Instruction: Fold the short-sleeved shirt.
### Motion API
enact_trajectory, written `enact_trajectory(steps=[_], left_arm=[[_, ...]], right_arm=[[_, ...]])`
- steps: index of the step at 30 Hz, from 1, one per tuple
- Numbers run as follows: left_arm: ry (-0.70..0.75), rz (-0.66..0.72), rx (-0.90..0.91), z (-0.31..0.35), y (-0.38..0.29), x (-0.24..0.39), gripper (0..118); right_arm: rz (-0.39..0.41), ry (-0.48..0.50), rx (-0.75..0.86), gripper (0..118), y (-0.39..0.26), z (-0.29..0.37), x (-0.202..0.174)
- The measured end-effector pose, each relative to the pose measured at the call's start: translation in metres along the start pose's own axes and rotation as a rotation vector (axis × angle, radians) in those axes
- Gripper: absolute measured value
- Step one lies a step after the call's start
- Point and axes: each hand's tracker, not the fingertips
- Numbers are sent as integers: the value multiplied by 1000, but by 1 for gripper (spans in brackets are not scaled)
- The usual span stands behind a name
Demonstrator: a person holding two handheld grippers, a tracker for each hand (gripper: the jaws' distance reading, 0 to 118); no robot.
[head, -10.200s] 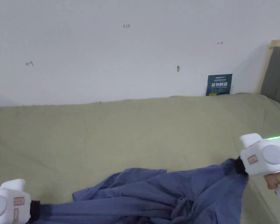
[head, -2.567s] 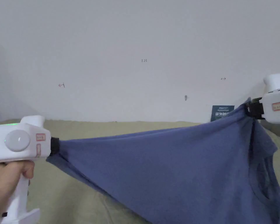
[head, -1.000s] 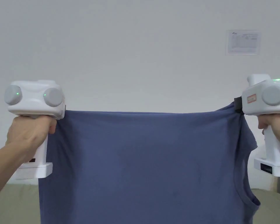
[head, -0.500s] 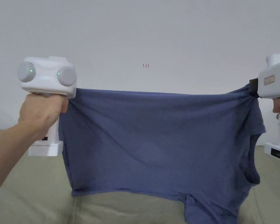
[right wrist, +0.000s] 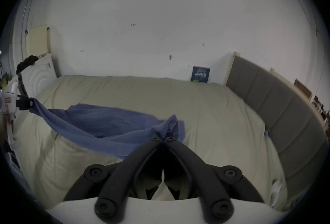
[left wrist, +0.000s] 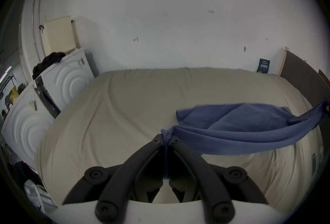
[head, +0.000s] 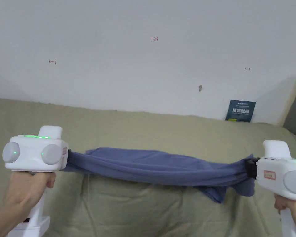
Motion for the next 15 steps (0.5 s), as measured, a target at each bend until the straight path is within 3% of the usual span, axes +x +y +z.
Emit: enact_trajectory(steps=[5,7,15], left_arm=[[-22,-55,-77,45,-75,-25,0],[-27,-57,-86,64,-102,-34,0],[-62,-29,-134,114,-177,-58,0]], right_arm=[[-18,41,-53,1,-82,51,-3],[-68,64,-83,1,-110,74,-1],[-108,86,-125,1,-188,137,7]])
